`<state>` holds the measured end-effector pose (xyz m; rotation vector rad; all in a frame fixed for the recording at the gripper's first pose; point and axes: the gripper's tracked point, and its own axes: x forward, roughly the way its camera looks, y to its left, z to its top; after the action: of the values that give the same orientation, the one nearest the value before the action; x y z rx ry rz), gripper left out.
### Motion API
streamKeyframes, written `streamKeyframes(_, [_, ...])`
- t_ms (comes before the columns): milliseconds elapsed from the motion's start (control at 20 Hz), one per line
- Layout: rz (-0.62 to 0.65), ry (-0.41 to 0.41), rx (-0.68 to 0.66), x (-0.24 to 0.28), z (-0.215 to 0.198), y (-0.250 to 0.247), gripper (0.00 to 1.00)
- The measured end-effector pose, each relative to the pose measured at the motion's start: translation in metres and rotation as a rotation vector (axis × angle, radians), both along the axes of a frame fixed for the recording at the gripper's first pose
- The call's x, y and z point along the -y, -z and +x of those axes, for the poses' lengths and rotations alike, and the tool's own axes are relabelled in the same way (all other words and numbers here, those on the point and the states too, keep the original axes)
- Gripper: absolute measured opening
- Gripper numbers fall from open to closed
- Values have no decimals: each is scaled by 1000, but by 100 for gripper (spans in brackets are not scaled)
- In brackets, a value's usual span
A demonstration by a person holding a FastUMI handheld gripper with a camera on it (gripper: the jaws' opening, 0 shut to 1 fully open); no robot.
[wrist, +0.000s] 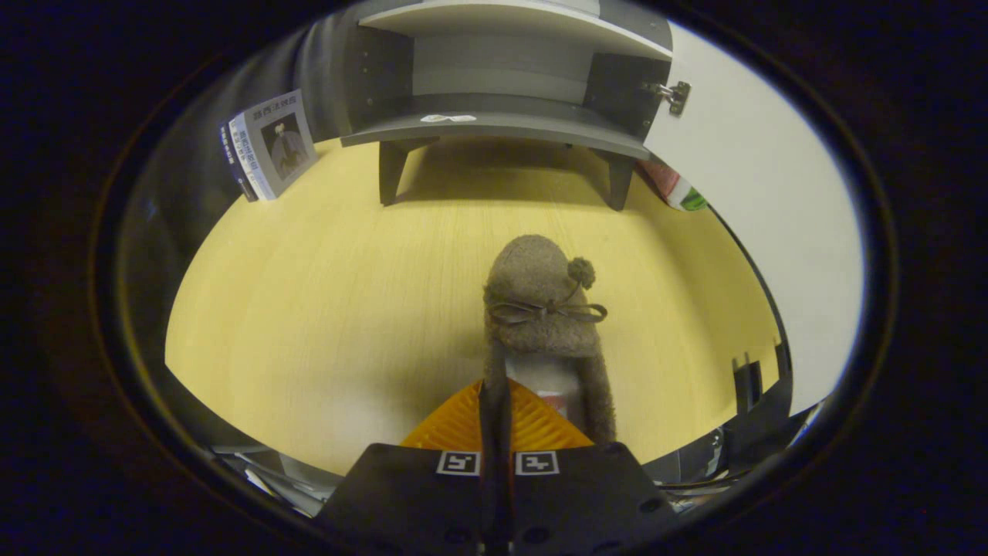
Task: Open the shoe cabinet door, grab the shoes and put them into the shoe cabinet, then close the shoe cabinet door.
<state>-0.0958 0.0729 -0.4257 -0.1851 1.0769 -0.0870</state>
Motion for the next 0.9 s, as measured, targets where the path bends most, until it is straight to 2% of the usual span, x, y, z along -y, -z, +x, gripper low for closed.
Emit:
streamKeyframes(250, [-5,-12,55,-1,15,-45,3])
streamKeyframes(400, [-21,-1,130,0,36,-93,2])
streamKeyframes(750, [-70,8,394,1,118,-247,3])
streamKeyframes(900, [-86,4,490,5,162,-295,2])
